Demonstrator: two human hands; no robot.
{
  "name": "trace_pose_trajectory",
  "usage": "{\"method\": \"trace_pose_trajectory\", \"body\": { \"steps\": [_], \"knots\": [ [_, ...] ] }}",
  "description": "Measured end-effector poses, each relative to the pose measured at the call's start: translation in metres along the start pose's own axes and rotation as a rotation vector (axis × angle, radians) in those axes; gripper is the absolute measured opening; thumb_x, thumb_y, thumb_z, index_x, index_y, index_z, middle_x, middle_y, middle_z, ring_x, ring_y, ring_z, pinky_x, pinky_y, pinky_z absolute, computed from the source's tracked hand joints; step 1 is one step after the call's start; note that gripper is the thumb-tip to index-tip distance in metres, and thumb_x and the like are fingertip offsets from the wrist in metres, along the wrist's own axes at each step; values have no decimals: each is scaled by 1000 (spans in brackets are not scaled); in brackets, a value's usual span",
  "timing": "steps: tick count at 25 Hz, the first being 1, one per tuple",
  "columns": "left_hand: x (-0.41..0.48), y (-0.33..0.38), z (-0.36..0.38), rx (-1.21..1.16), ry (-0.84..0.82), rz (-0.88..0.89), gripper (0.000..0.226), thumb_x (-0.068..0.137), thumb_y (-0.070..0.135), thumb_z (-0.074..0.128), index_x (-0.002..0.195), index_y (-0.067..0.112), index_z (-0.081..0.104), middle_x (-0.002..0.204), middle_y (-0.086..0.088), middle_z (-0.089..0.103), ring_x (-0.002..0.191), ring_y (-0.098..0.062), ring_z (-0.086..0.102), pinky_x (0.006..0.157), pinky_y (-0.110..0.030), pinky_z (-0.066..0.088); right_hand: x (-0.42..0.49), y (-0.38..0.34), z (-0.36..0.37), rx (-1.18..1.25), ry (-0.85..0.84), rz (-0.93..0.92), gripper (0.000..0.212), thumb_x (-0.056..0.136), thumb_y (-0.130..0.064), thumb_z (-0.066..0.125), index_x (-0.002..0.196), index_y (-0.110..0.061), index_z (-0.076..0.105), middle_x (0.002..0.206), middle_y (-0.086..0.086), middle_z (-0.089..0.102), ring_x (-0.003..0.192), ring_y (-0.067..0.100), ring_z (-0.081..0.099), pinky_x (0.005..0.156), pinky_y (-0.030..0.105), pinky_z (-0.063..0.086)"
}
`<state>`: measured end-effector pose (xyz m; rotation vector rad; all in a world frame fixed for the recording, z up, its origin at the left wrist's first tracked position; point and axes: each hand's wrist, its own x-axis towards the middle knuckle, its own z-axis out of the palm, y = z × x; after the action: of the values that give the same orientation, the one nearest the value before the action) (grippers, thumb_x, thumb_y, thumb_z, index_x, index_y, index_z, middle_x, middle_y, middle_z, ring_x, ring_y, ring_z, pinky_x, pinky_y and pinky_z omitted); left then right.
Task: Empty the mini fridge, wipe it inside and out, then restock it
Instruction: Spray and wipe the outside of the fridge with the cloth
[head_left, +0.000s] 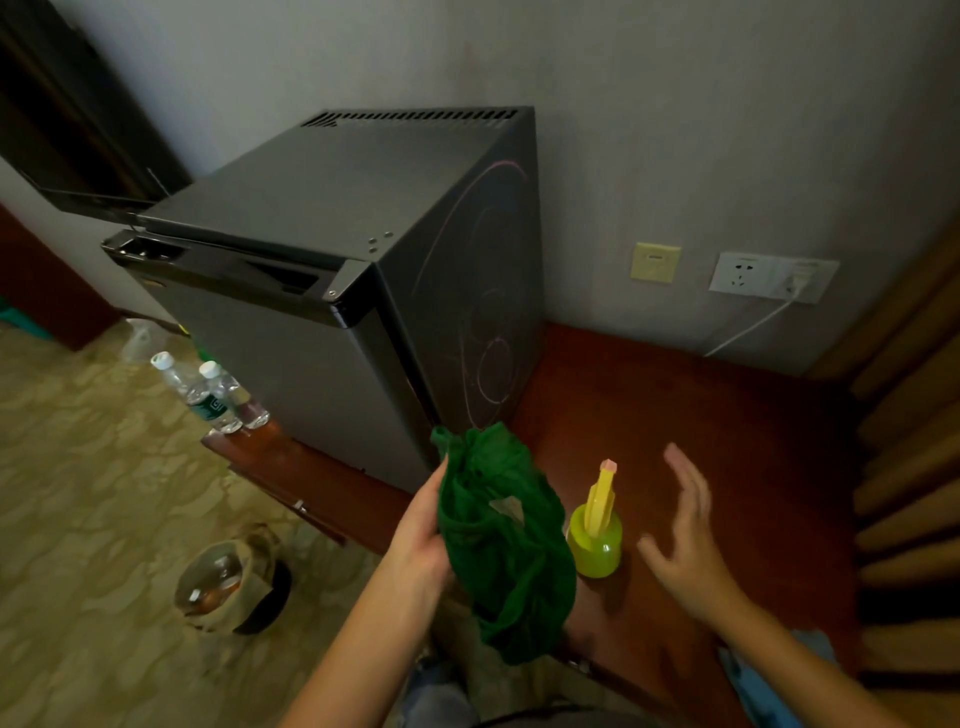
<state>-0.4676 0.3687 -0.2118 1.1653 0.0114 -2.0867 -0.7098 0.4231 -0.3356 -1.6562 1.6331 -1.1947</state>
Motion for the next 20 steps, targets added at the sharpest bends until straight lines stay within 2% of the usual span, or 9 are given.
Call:
{"method": "trace_pose_trajectory", "body": {
  "steps": [3, 5, 7, 8, 10, 11, 13, 16, 20],
  "knots": [
    [-9, 0, 35, 153, -147, 19, 37, 86, 27, 63, 72, -6, 72, 75, -22, 70, 62, -33, 70, 50, -43, 57, 30, -74, -23, 357, -160, -78, 64, 78, -45, 60, 138, -32, 38, 137, -21, 47, 127, 4, 46, 105, 25, 39],
    [-14, 4, 60, 178, -238, 27, 31, 79, 25, 69, 77, -5, 73, 79, -22, 71, 68, -33, 71, 54, -43, 58, 54, -117, -20, 726, -427, 141, 80, 59, -59, 78, 123, -21, 51, 116, -15, 66, 108, 1, 61, 86, 17, 49],
    [-17, 19, 84, 259, -291, 178, 44, 90, 40, 53, 90, 2, 73, 93, -19, 71, 81, -29, 71, 69, -41, 59, 70, -140, -10, 1105, -484, 433, 89, 32, -55, 91, 106, -12, 68, 101, 3, 73, 91, 13, 70, 72, 24, 55],
    [-16, 29, 91, 399, -278, 369, 45, 91, 46, 50, 99, 7, 71, 102, -17, 69, 90, -27, 70, 81, -40, 57, 74, -148, -4, 1239, -468, 496, 82, 28, -47, 95, 97, -8, 74, 97, 10, 73, 87, 19, 71, 68, 28, 57],
    [-16, 56, 101, 1154, -186, 1005, 49, 86, 54, 53, 108, 11, 63, 115, -17, 59, 108, -27, 61, 101, -39, 46, 82, -163, 3, 1371, -411, 495, 71, 31, -34, 96, 94, -6, 77, 100, 17, 72, 90, 27, 71, 69, 34, 58],
    [-14, 75, 102, 1563, -74, 1317, 54, 84, 53, 50, 110, 8, 62, 118, -18, 56, 113, -30, 55, 105, -36, 37, 88, -172, 1, 1408, -364, 480, 70, 37, -30, 96, 99, -5, 75, 105, 19, 70, 93, 29, 70, 71, 37, 58],
    [-25, 121, 113, 1919, 98, 1757, 52, 89, 45, 45, 118, 3, 60, 122, -18, 54, 118, -33, 47, 105, -29, 26, 106, -178, -11, 1416, -169, 426, 68, 54, -23, 87, 115, -3, 67, 109, 17, 69, 96, 29, 69, 70, 38, 58],
    [-56, 197, 129, 1993, 200, 1746, 40, 99, 33, 44, 129, 8, 52, 130, -12, 54, 125, -26, 44, 105, -25, 25, 138, -186, -37, 1127, 204, 278, 33, 77, -11, 66, 109, -13, 62, 93, 0, 74, 85, 13, 71, 66, 28, 59],
    [-25, 267, 122, 2220, 234, 1295, 47, 98, 31, 46, 141, 10, 43, 148, -12, 40, 139, -25, 32, 113, -33, 21, 166, -192, 29, 665, 359, 38, 27, 77, -22, 75, 101, -22, 62, 100, -2, 69, 91, 6, 67, 88, 30, 55]
  ]
}}
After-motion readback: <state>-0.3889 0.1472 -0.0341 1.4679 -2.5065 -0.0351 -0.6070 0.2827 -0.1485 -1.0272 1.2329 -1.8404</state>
